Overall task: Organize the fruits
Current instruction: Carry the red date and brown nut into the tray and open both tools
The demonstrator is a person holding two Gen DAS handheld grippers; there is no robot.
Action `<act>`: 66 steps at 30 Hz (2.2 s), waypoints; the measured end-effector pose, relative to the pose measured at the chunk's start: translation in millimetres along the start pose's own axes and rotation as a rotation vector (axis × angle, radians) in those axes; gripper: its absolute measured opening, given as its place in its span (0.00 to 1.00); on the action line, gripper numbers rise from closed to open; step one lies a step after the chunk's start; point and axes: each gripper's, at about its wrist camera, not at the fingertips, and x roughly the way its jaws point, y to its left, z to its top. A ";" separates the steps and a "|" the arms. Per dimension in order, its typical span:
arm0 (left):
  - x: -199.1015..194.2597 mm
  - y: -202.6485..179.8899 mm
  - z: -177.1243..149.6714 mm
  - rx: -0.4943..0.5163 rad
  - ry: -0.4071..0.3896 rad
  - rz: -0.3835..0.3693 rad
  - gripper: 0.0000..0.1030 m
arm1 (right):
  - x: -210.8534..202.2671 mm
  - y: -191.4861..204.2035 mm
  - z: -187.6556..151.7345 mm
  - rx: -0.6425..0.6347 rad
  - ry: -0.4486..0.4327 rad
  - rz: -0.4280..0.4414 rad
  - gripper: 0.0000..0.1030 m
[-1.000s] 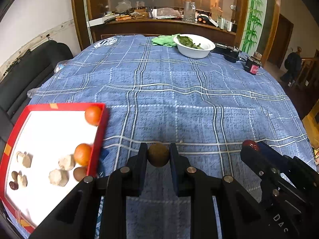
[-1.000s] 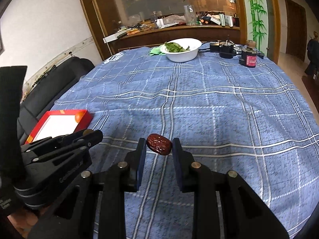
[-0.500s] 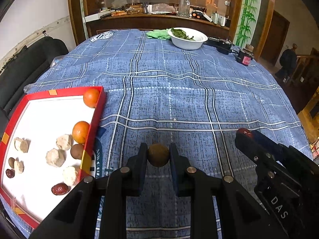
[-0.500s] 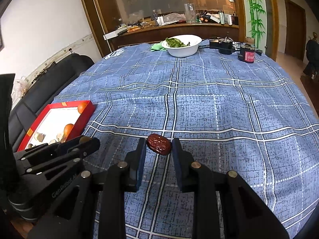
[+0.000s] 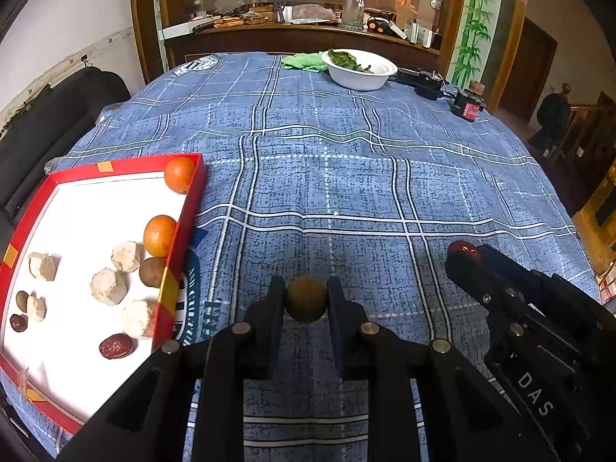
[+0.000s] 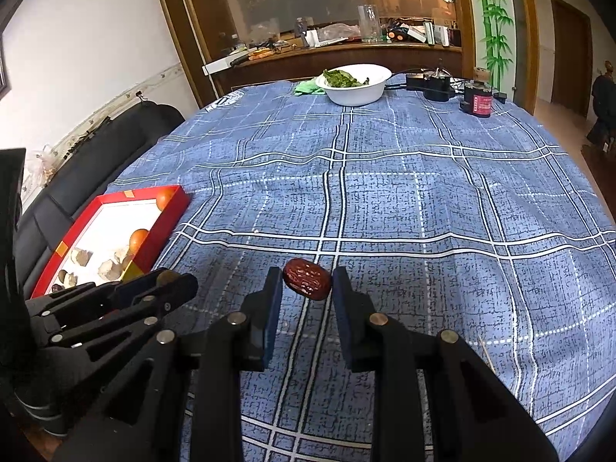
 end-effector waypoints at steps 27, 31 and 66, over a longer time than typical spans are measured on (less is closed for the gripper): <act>-3.9 -4.8 -26.6 0.053 0.046 -0.069 0.20 | -24.2 -23.2 -22.2 0.076 -0.009 -0.047 0.27; -10.4 -3.3 -27.5 0.049 0.032 -0.069 0.20 | -27.5 -19.7 -23.1 0.072 -0.013 -0.042 0.27; -46.5 120.5 -30.3 -0.202 -0.049 0.145 0.19 | -1.1 113.5 -1.0 -0.177 0.004 0.190 0.28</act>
